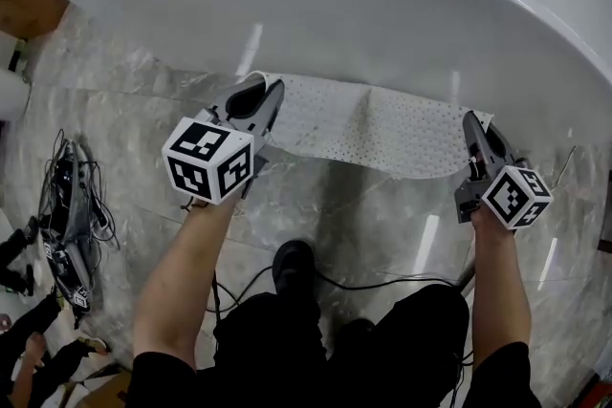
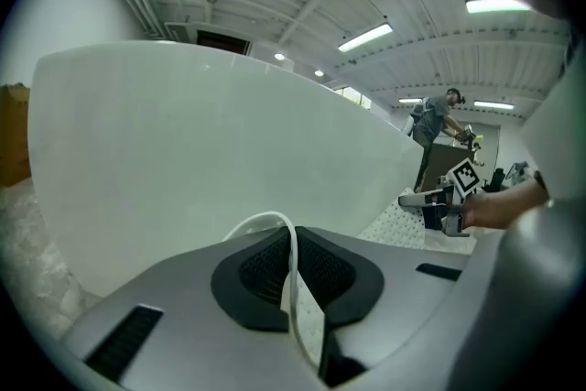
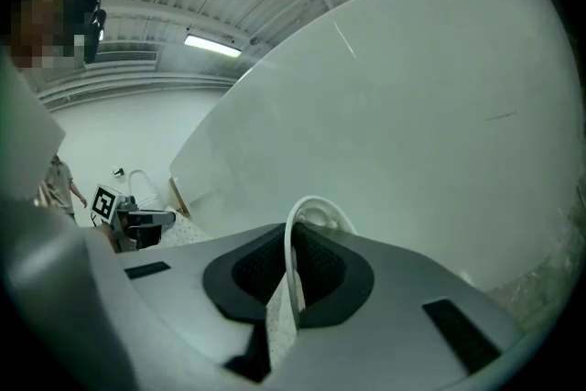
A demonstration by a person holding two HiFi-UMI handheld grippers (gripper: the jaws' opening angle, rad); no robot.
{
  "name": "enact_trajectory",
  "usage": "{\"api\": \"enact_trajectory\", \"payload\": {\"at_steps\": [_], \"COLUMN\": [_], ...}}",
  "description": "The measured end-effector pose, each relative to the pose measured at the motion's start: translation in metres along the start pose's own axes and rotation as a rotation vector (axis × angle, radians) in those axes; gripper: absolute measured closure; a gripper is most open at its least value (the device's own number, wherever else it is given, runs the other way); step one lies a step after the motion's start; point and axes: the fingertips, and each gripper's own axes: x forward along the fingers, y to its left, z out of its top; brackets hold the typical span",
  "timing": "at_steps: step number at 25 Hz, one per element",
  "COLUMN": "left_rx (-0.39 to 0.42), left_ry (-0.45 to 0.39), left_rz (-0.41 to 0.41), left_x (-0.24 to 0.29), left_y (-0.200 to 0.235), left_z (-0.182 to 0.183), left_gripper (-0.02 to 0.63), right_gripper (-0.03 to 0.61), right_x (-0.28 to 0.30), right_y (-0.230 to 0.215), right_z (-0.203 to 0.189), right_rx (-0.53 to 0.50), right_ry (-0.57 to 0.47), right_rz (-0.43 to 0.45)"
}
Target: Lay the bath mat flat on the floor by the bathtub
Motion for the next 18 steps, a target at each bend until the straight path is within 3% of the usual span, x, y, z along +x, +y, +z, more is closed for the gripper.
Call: {"api": "enact_trajectory", "payload": {"at_steps": [3,9,12,16,18], "left_rx": [-0.082,-0.147,-0.122,-0.163,-0.156], "left_ry": [0.037,0.264,0.331,0.375,0.402], "left_rz": [-0.001,0.036,0.043,0.044,0.053], "left_x": [-0.001,-0.004,-0.003,0.001,0.005], "left_y": [0.014,0.02,0.019,0.031,0.037], "left_z": [-0.045,-0.176,-0.209,-0.233,-0.244], "left_gripper": [0.591,0.589,0.584,0.58,0.575], "right_gripper": [0.557,0.551,0.541,0.53,0.473], "right_x": [0.0,-0.005,-0.007,-0.004,-0.001], "right_y": [-0.022,-0.059,-0.077,-0.086,-0.089], "right_z": [-0.033,-0.146,-0.177,-0.205,-0.225], "right_rx": [0.026,0.074,0.058,0.139,0.133], "right_ry": [0.054,0.307,0.368,0.42,0.474], "right_rz": [-0.014,-0.078,-0.119,-0.107,-0.106]}}
